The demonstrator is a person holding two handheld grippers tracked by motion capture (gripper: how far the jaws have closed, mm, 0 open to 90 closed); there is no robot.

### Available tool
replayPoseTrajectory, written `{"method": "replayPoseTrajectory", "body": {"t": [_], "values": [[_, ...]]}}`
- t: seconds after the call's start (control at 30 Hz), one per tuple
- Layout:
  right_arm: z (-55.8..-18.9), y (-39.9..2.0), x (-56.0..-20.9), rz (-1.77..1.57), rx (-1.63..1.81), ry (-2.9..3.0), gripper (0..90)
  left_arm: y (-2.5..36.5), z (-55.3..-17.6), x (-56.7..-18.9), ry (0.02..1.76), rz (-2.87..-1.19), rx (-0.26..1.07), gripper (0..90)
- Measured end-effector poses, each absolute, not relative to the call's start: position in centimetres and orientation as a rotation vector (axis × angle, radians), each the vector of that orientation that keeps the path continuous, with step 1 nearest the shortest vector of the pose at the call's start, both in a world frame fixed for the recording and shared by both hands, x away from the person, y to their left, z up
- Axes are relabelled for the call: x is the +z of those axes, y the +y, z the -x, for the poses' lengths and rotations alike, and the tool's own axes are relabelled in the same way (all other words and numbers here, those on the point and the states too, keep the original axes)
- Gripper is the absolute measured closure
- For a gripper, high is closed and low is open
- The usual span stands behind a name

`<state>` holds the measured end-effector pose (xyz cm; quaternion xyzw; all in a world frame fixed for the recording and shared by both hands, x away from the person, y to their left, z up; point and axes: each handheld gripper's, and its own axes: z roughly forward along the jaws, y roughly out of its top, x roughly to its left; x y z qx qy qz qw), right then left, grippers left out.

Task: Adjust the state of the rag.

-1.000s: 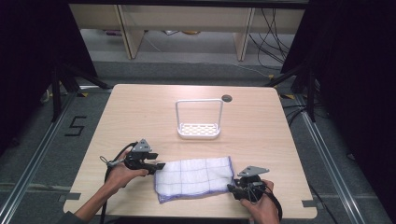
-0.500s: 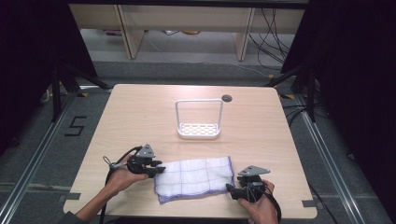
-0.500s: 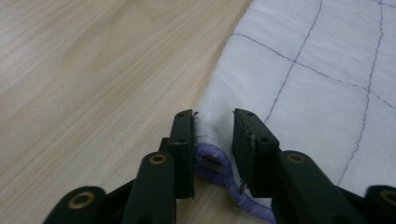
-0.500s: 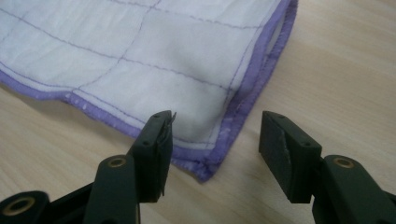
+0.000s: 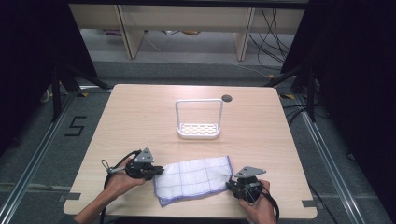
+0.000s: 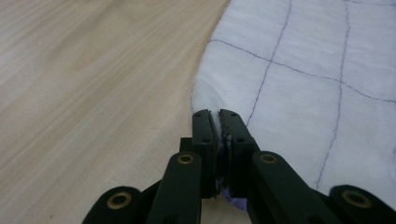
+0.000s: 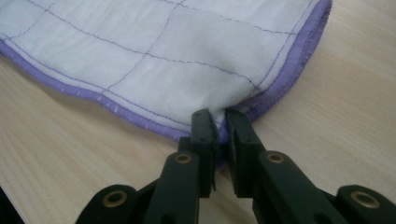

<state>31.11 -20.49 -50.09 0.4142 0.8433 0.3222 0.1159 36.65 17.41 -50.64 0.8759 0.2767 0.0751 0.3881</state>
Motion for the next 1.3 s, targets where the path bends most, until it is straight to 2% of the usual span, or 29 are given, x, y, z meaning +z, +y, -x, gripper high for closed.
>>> {"method": "replayPoseTrajectory", "body": {"t": [0.23,0.33,0.53,0.73,0.9,0.97,1.03,1.13,1.3], "values": [[-33.7,-19.8,-48.7,-1.164,0.970,2.445,84.4,18.1,-33.4,-50.1,0.693,-2.165,0.120,85.0],[-36.2,-18.7,-47.3,-1.129,0.960,2.482,84.4,18.0,-30.9,-50.0,0.681,-2.098,0.058,84.9],[-40.1,-16.8,-46.6,-1.071,0.958,2.586,84.4,16.6,-27.9,-50.1,0.638,-2.104,0.002,84.7],[-42.8,-14.8,-47.3,-1.037,0.892,2.627,84.3,14.3,-26.6,-50.7,0.605,-2.098,-0.059,84.3],[-44.0,-13.3,-48.2,-1.037,0.882,2.629,83.5,13.3,-26.5,-50.9,0.615,-2.111,-0.054,83.0],[-44.2,-13.0,-48.5,-1.023,0.874,2.624,79.0,13.3,-26.5,-51.0,0.618,-2.098,-0.064,76.5],[-44.1,-12.9,-48.4,-1.098,0.845,2.595,69.0,13.6,-26.7,-50.8,0.627,-2.095,-0.060,64.6],[-43.7,-13.5,-47.6,-1.122,0.906,2.520,61.6,14.3,-27.1,-50.2,0.667,-2.066,-0.031,50.1],[-42.6,-14.8,-45.8,-1.132,0.992,2.448,55.4,15.5,-28.6,-48.9,0.722,-2.015,0.031,39.7]]}}
